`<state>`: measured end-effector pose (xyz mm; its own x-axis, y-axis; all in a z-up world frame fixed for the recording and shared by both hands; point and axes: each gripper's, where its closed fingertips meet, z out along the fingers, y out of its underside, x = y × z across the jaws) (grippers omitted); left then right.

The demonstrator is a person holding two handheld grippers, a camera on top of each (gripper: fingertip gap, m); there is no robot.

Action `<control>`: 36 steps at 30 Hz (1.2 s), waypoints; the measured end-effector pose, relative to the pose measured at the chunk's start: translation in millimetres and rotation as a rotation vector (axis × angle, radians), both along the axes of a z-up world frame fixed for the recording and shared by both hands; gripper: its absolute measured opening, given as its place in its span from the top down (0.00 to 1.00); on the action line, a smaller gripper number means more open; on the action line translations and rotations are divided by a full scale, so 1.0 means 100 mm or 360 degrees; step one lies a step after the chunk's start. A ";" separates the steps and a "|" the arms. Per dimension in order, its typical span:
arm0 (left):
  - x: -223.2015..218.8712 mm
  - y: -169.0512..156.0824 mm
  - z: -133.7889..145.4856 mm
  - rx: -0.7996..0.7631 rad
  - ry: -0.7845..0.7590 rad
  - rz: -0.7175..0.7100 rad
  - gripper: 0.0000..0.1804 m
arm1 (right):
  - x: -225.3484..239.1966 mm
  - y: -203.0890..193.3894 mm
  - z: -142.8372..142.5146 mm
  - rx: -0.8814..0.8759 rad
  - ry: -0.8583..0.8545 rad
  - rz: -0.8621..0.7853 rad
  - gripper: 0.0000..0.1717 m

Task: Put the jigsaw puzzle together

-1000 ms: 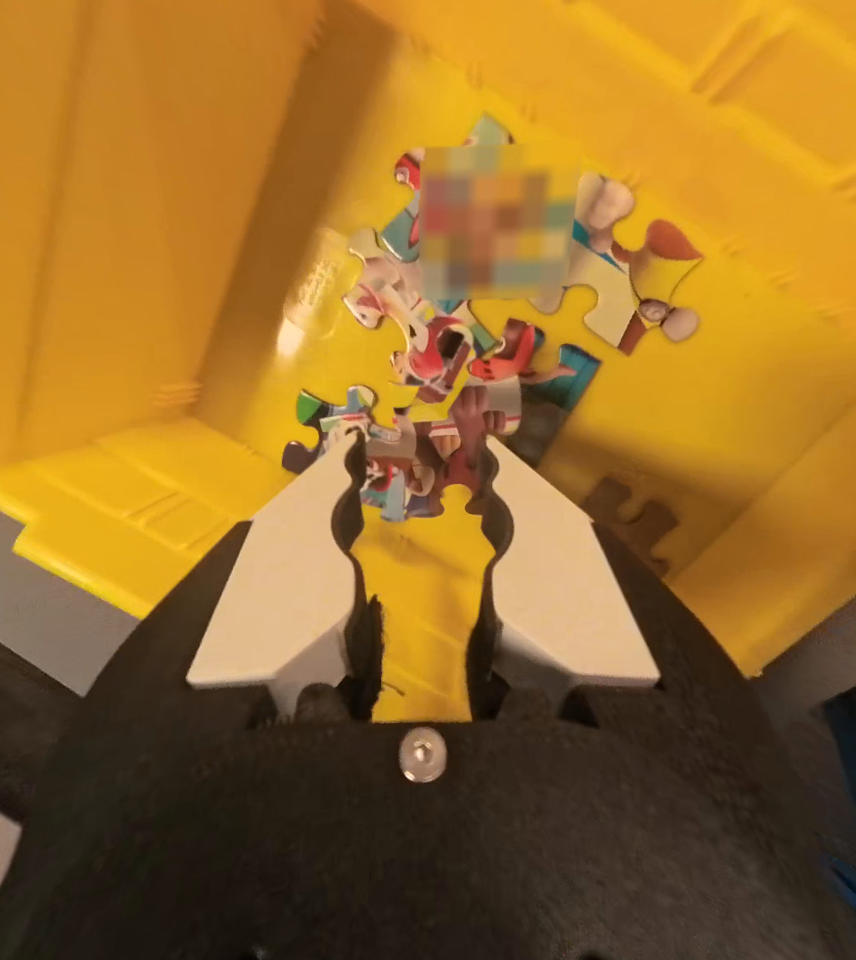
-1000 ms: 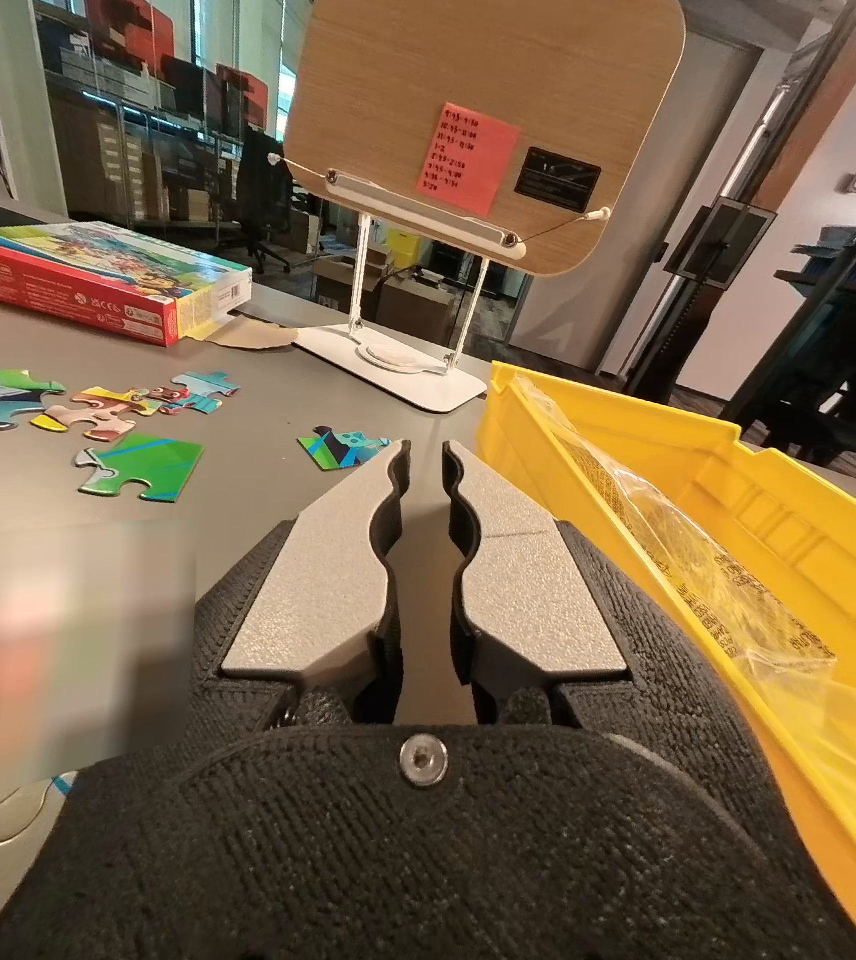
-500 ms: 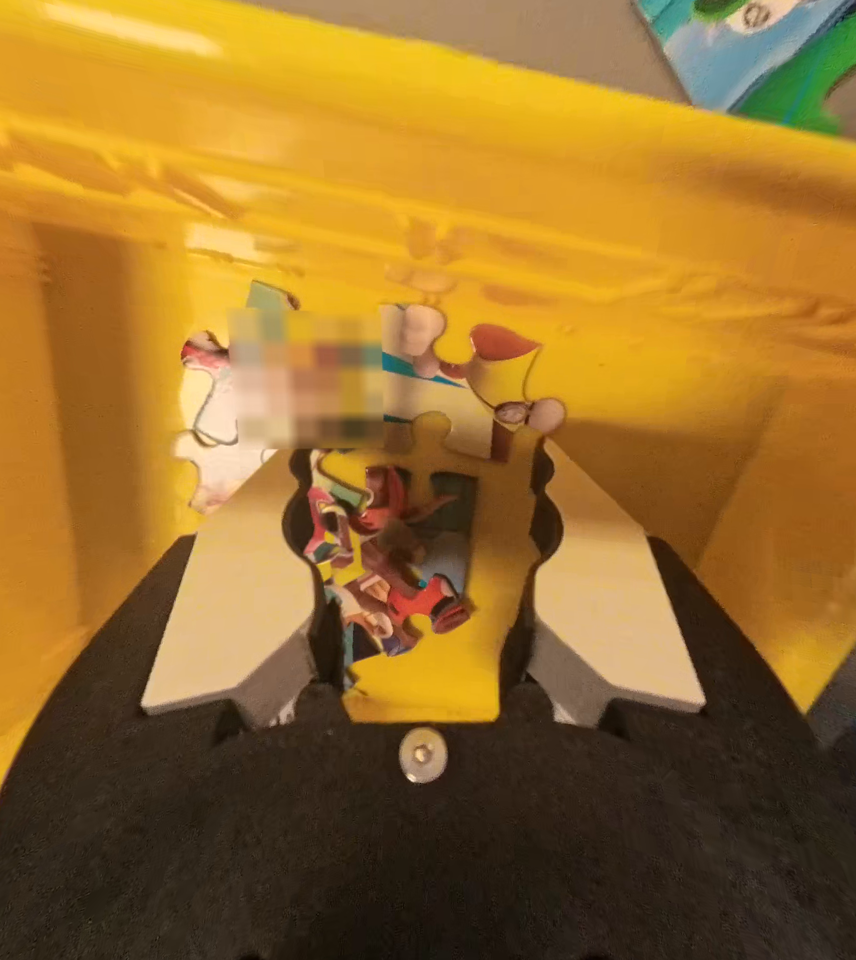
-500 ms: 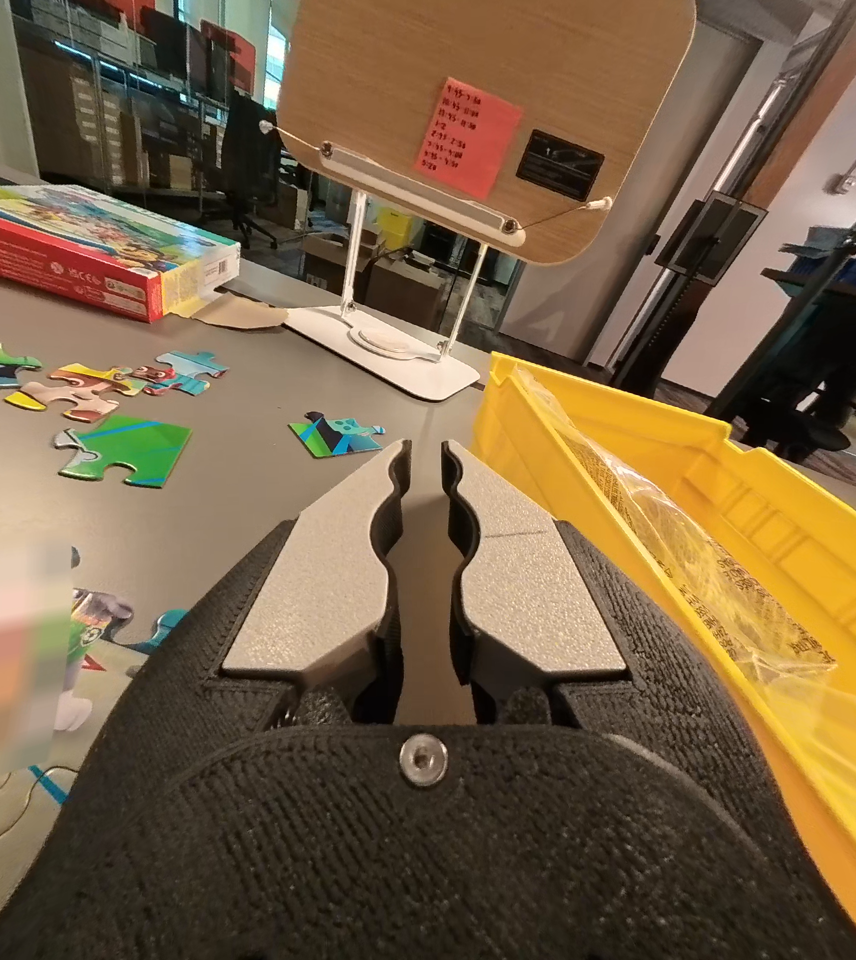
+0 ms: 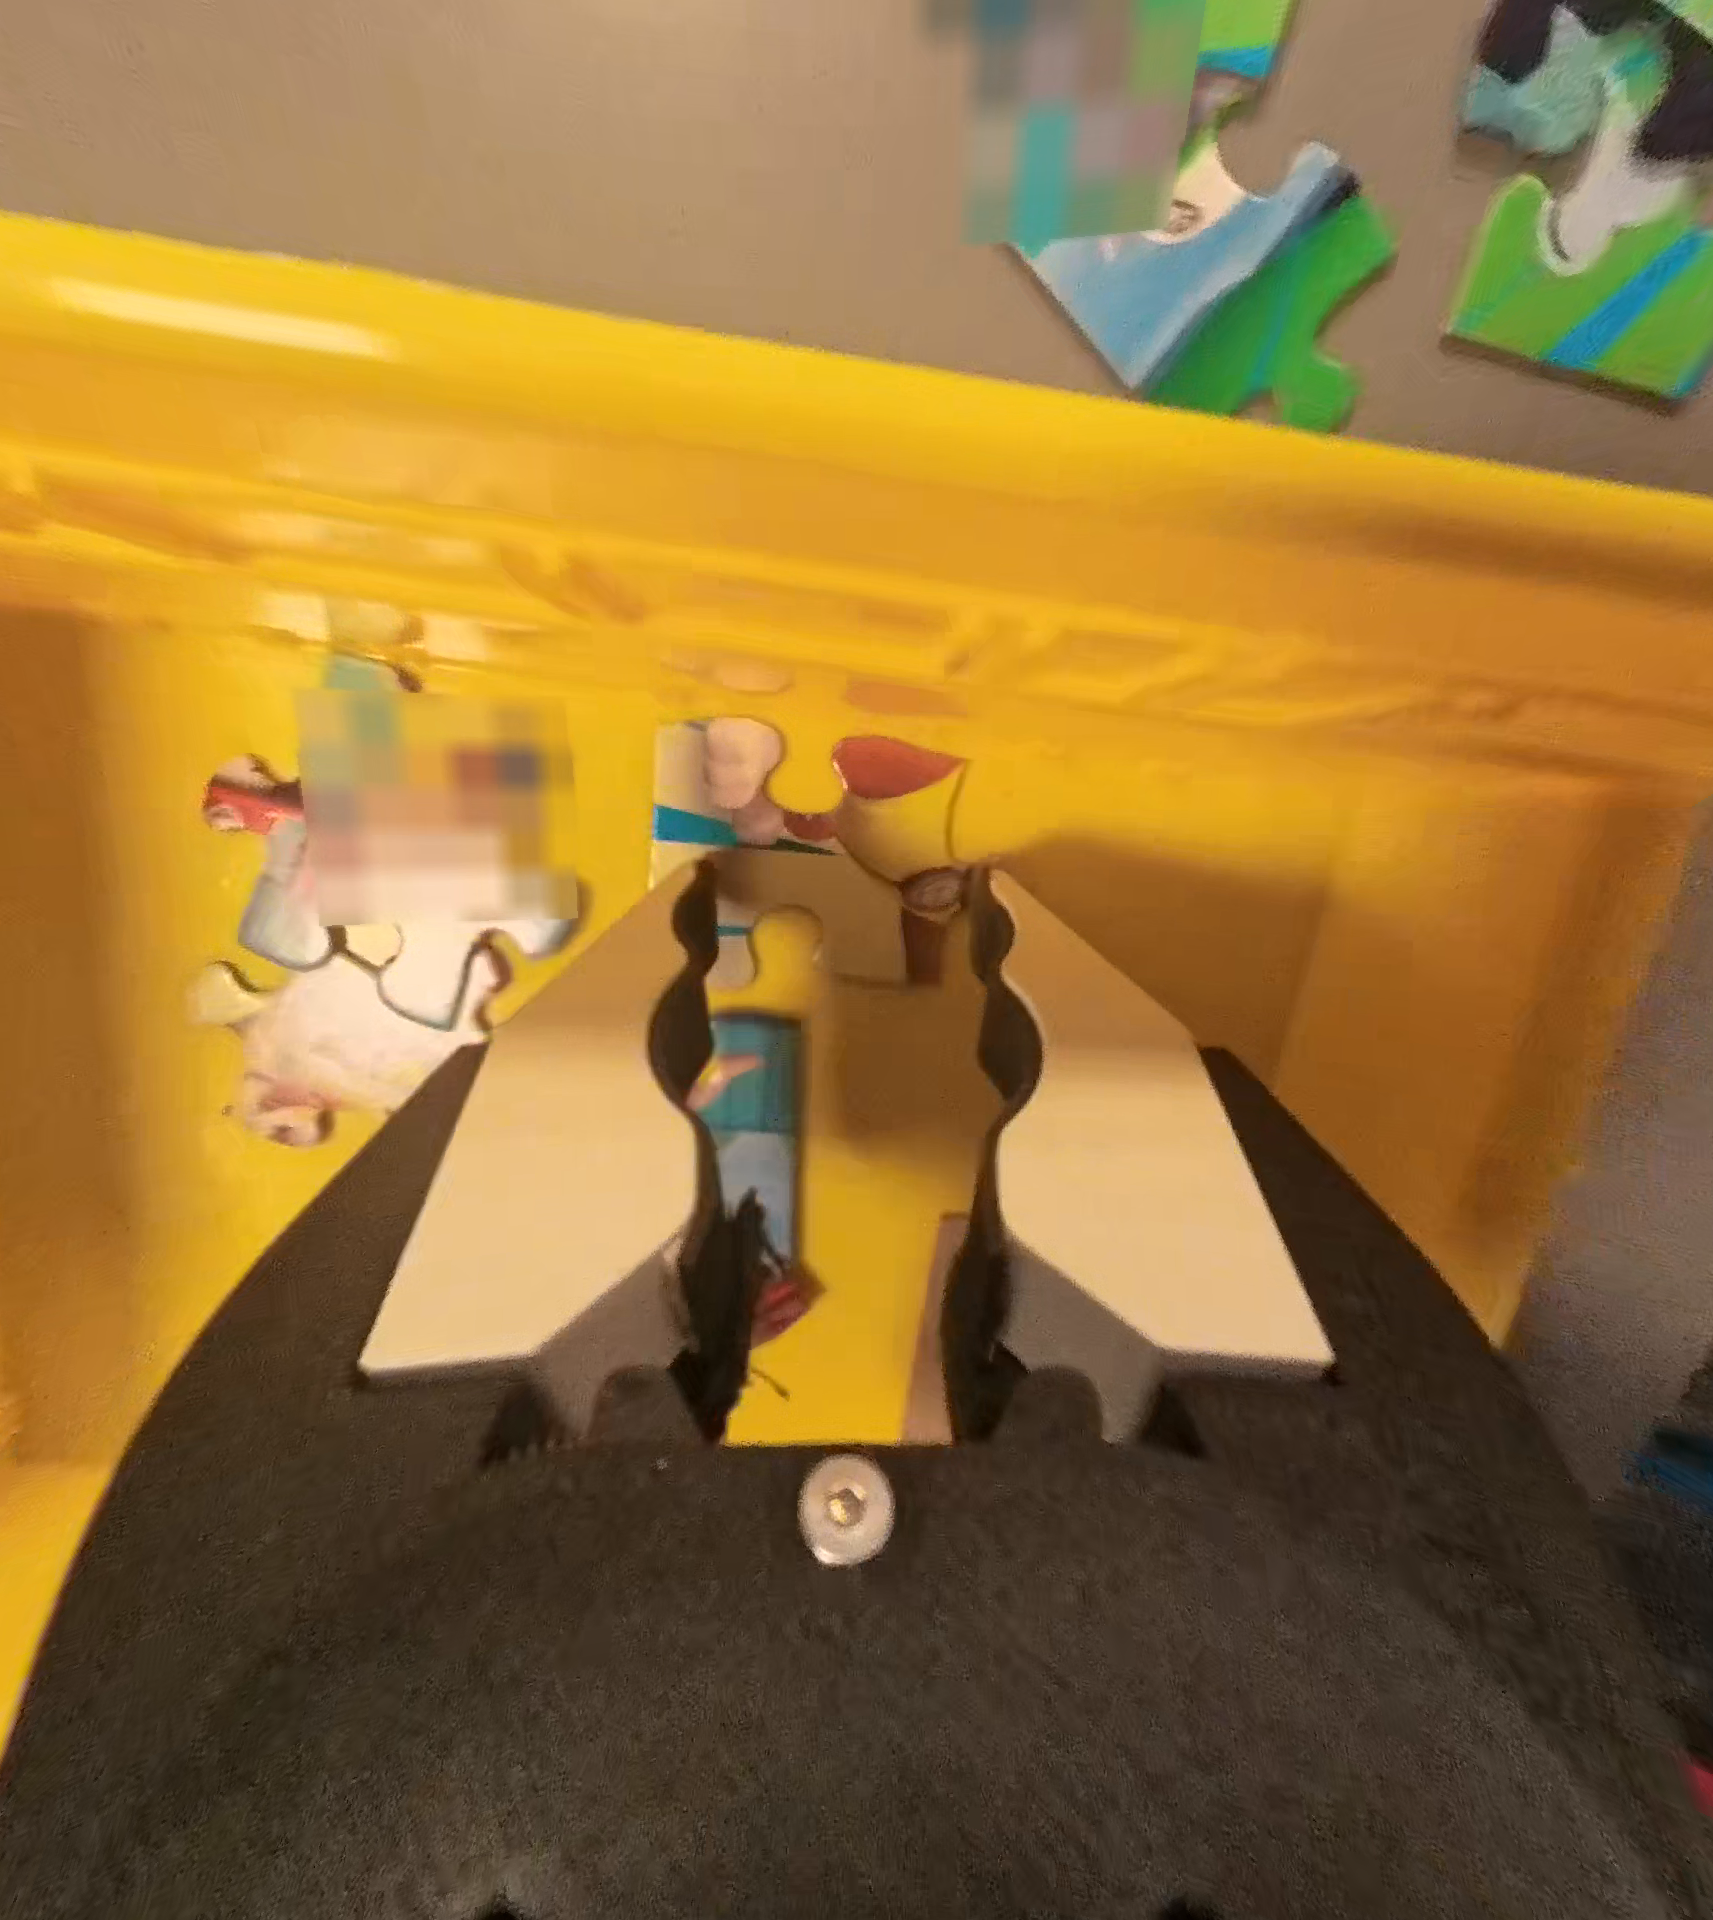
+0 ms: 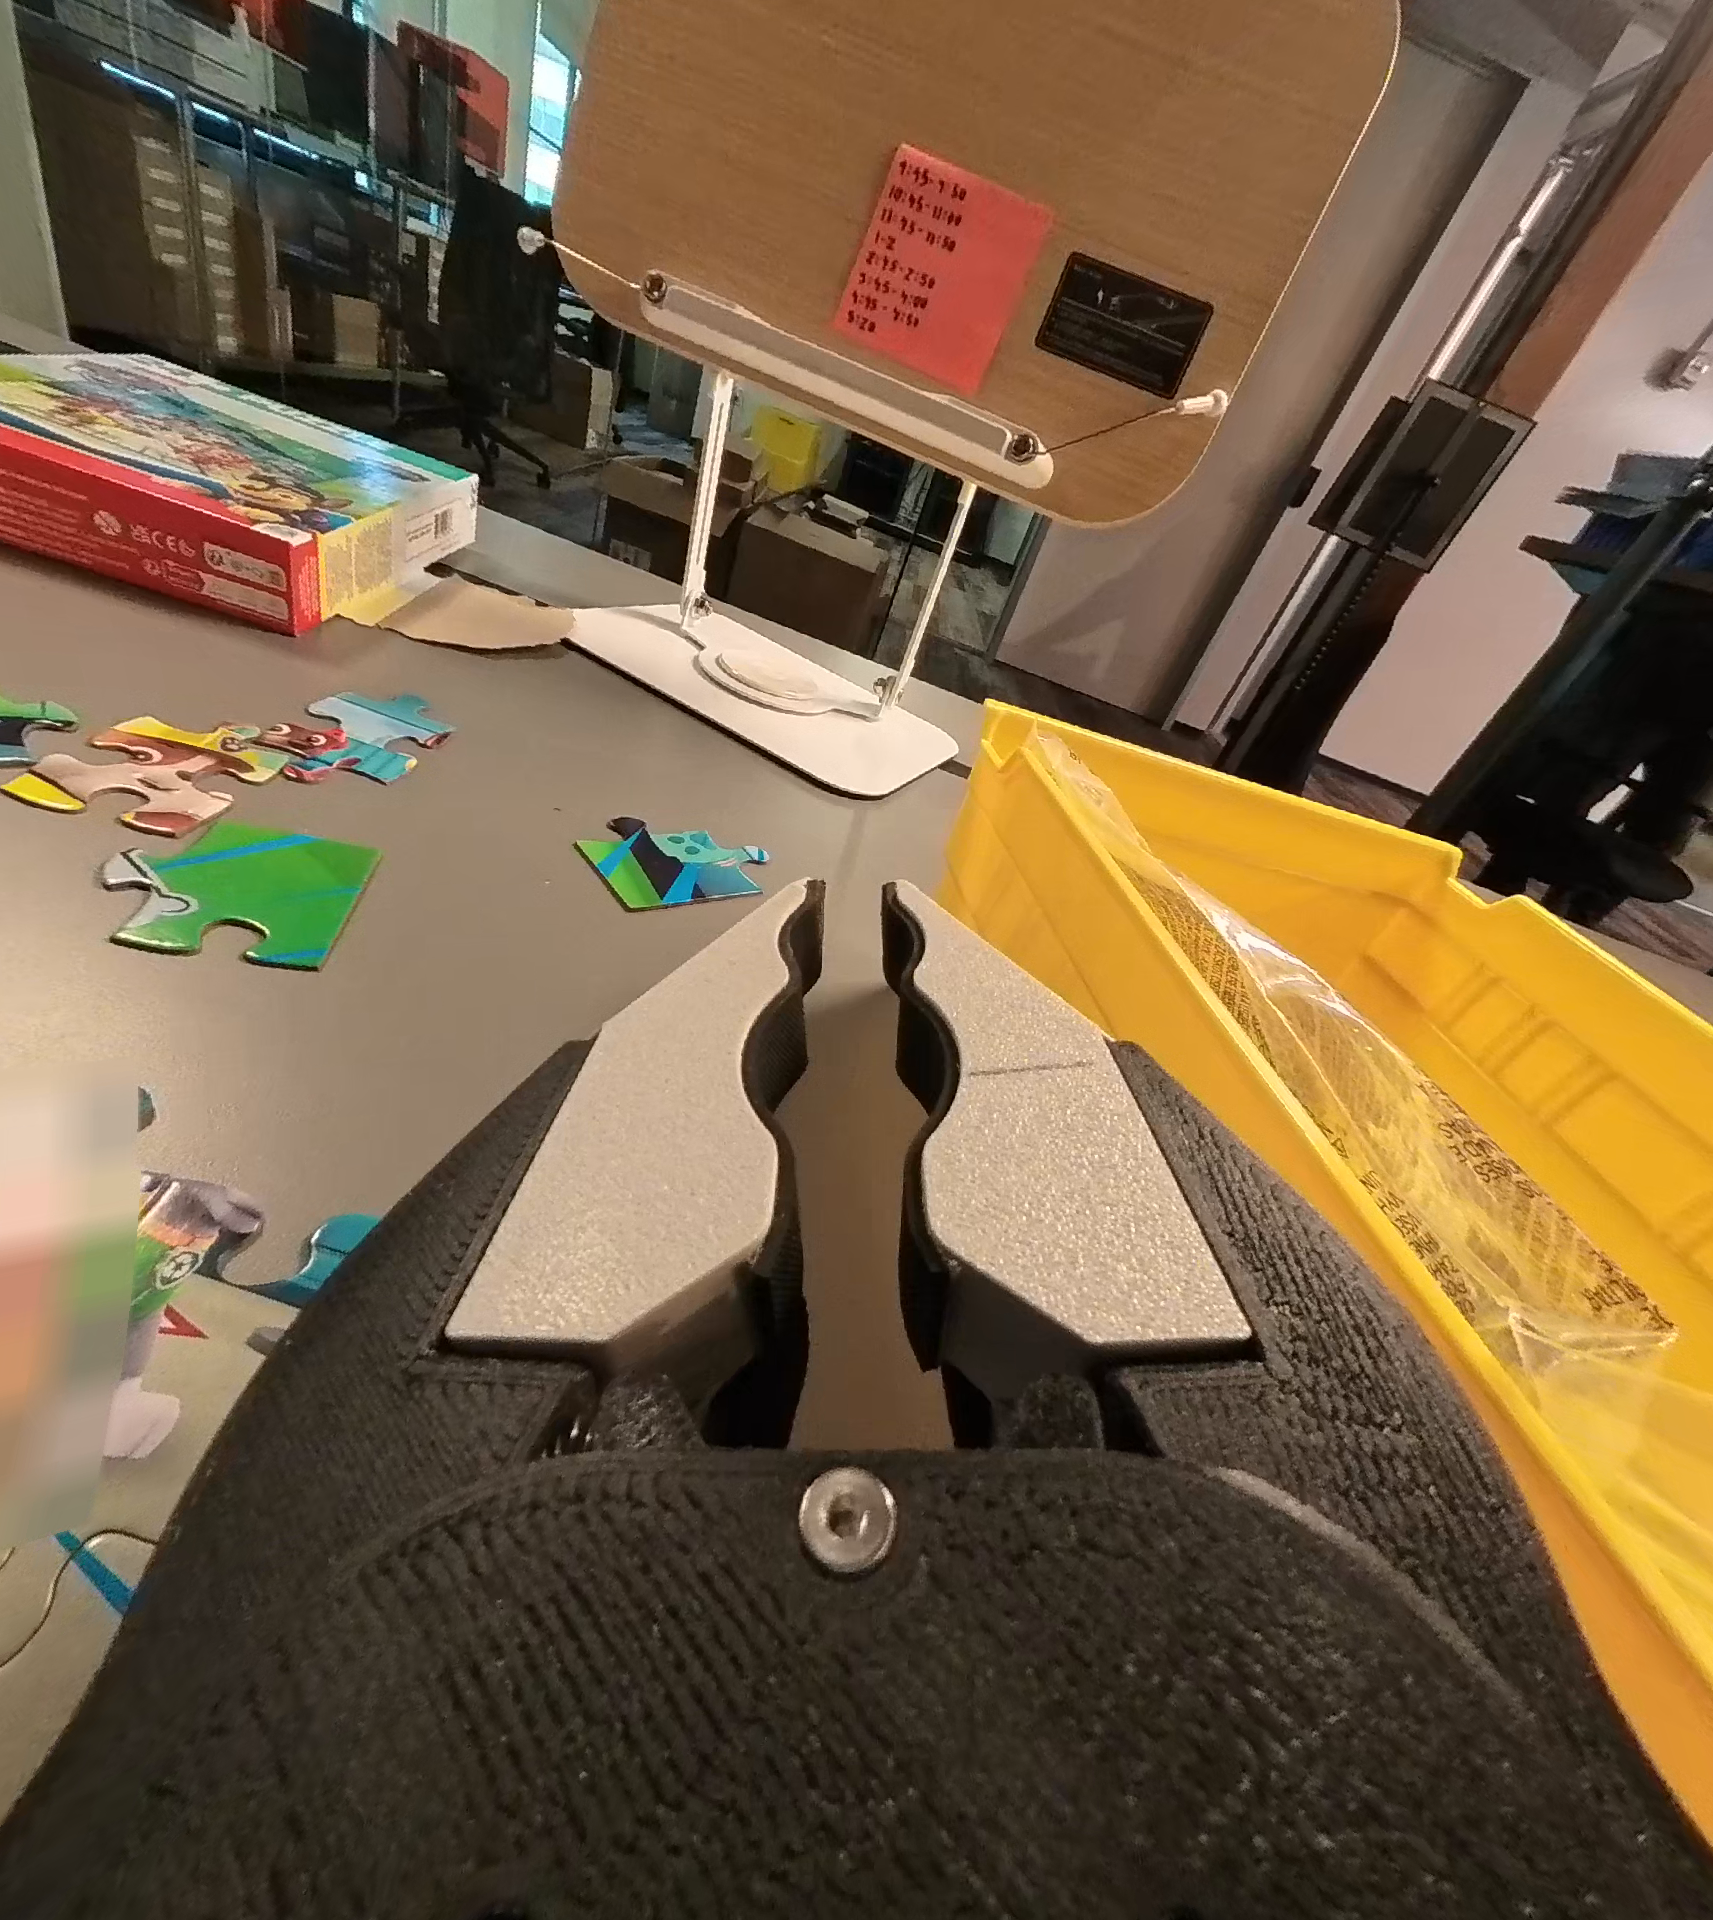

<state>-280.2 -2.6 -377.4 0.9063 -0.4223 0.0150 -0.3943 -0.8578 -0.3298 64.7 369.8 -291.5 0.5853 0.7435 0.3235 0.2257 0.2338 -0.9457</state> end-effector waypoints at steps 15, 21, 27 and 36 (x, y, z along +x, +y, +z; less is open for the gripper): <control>-1.08 -0.13 0.43 -0.0038 0.0062 0.0610 0.65 | -0.02 -0.02 -0.01 0.0013 -0.0019 0.0013 0.95; -1.40 -0.24 0.20 -0.0413 0.0282 0.0590 0.71 | 0.00 -0.02 0.01 0.0015 0.0003 0.0008 0.95; -1.34 -0.49 0.08 -0.0746 0.0249 0.0519 0.59 | -0.01 -0.01 0.00 0.0005 0.0006 0.0012 0.95; -1.19 -0.68 0.01 -0.0888 0.0286 0.0231 0.68 | 0.01 -0.01 0.02 0.0003 0.0026 0.0013 0.95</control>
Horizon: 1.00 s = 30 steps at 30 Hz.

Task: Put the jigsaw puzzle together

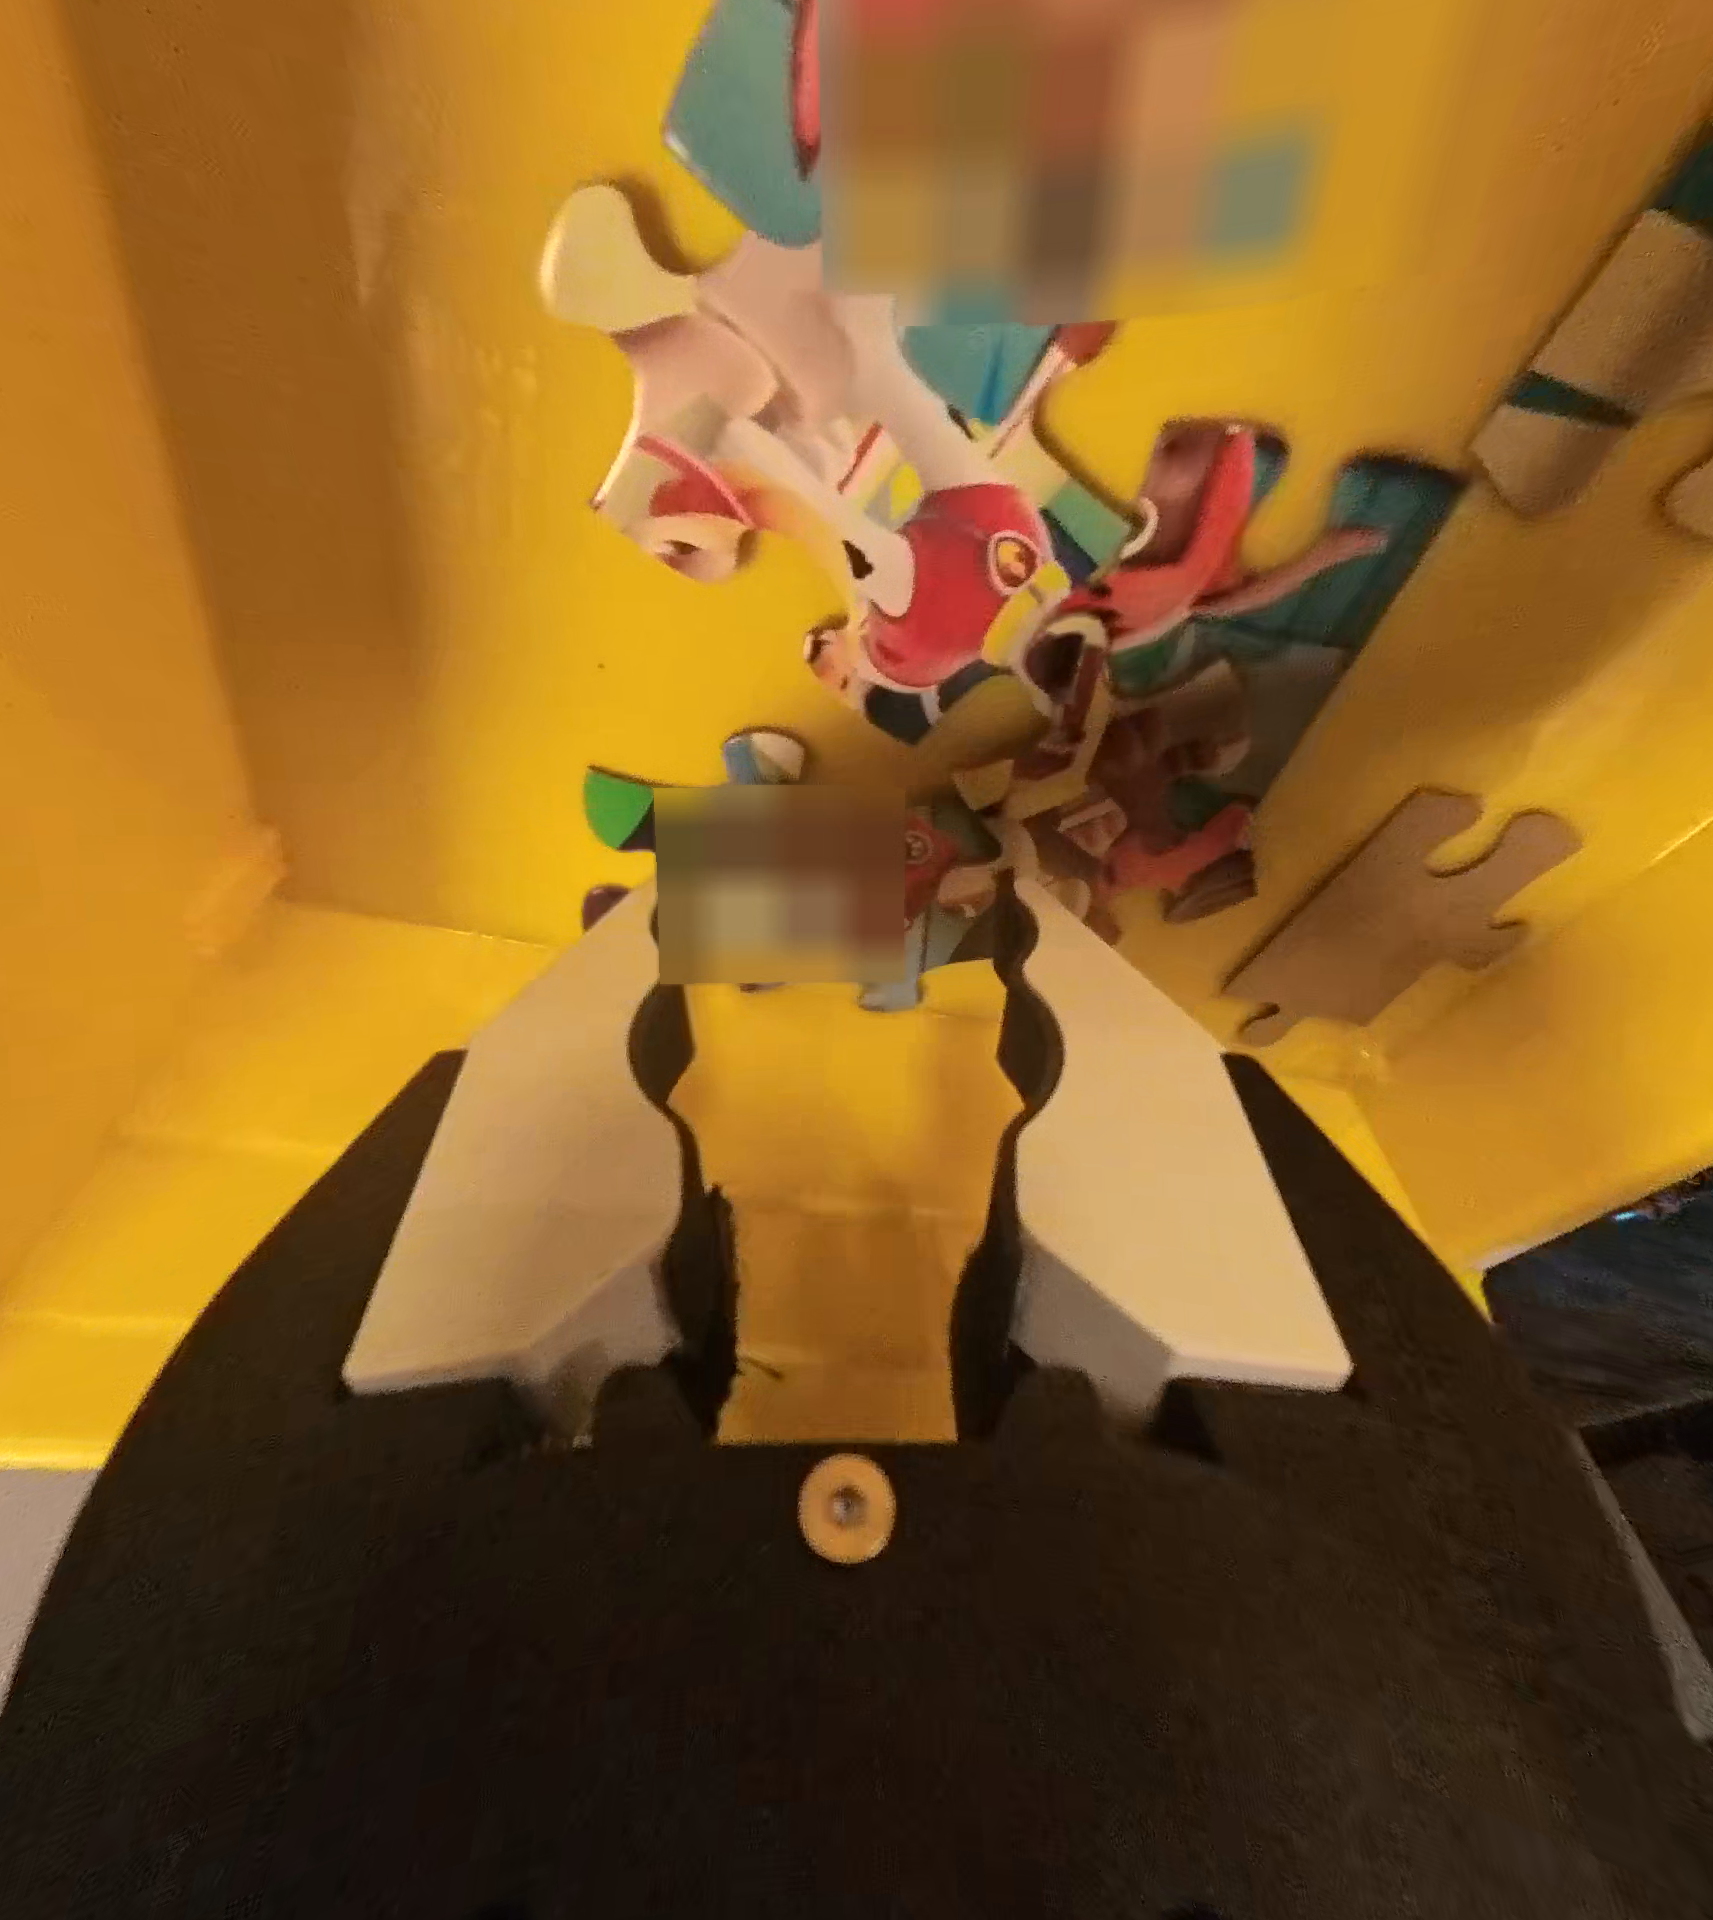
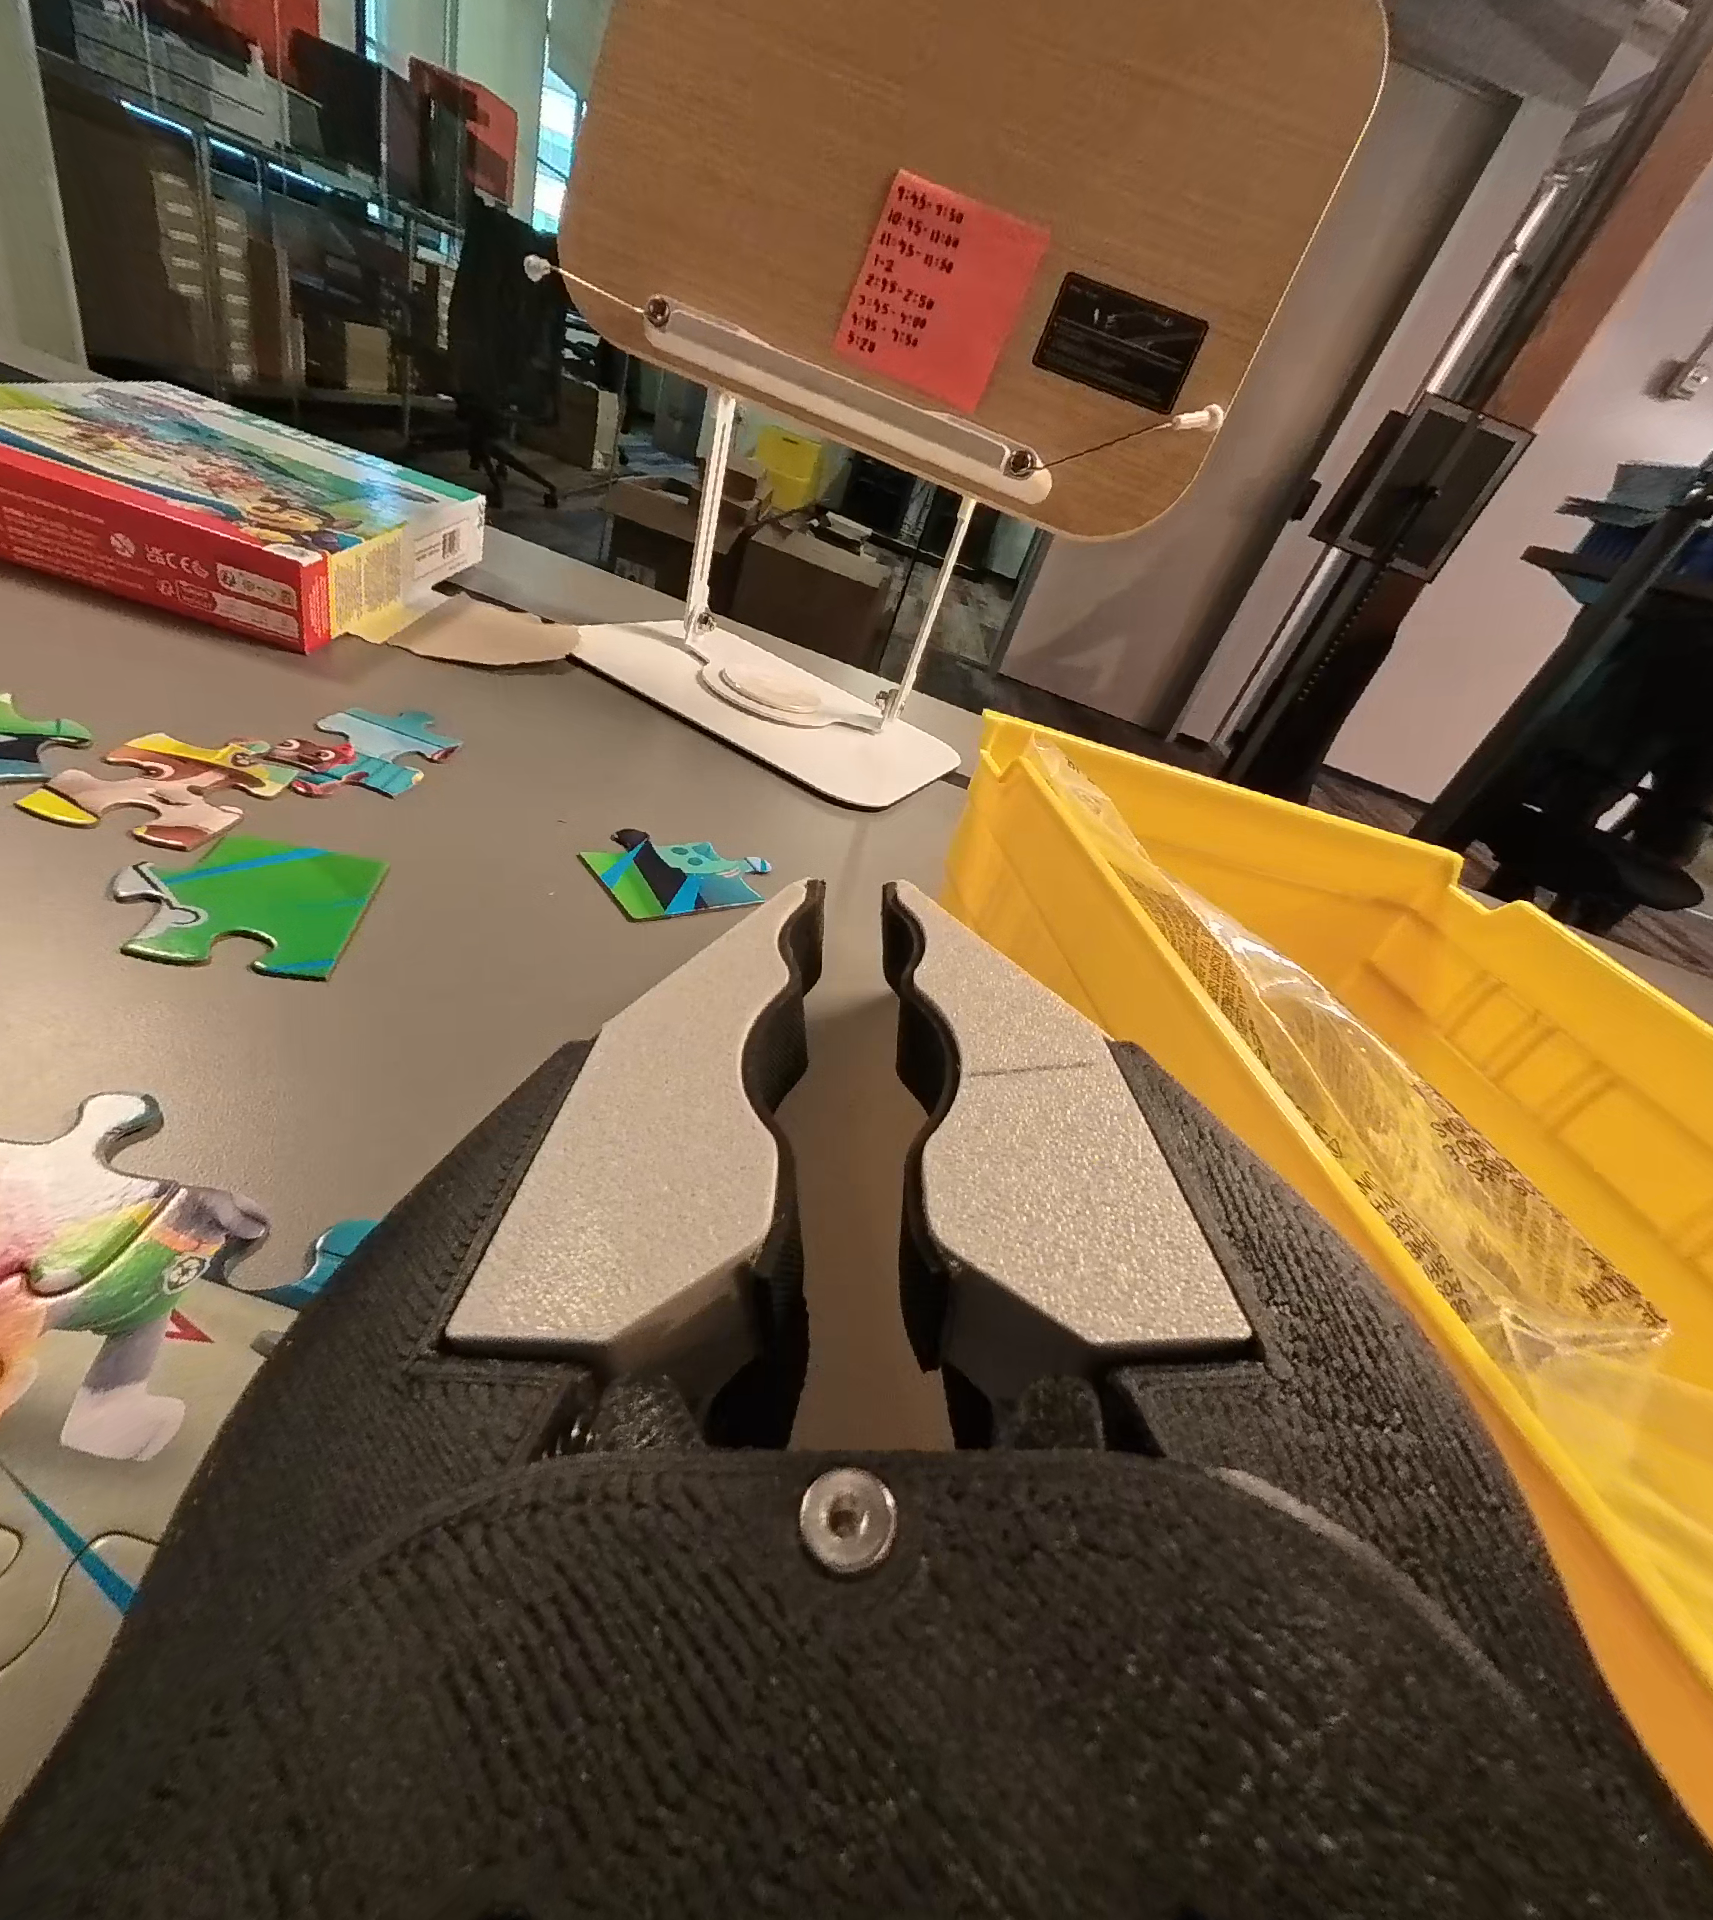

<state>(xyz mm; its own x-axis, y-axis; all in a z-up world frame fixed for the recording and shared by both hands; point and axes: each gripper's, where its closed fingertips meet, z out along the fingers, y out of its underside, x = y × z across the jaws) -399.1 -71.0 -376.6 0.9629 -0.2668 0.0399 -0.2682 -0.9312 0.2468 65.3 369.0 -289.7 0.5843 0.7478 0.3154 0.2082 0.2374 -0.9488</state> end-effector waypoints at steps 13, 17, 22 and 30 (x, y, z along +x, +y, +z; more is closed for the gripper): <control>0.53 0.08 0.17 0.0221 -0.0329 0.0114 0.68 | 0.01 0.00 0.02 -0.0012 0.0033 0.0013 0.95; 0.63 0.32 0.18 0.0462 -0.0304 -0.0087 0.68 | 0.01 0.00 0.02 -0.0013 0.0038 0.0013 0.95; 0.71 0.32 0.03 0.0392 -0.0133 -0.0475 0.66 | 0.01 0.00 0.02 -0.0015 0.0033 0.0016 0.95; 0.65 0.43 -0.02 0.0328 -0.0139 -0.0622 0.65 | 0.01 0.00 0.02 -0.0015 0.0038 0.0016 0.95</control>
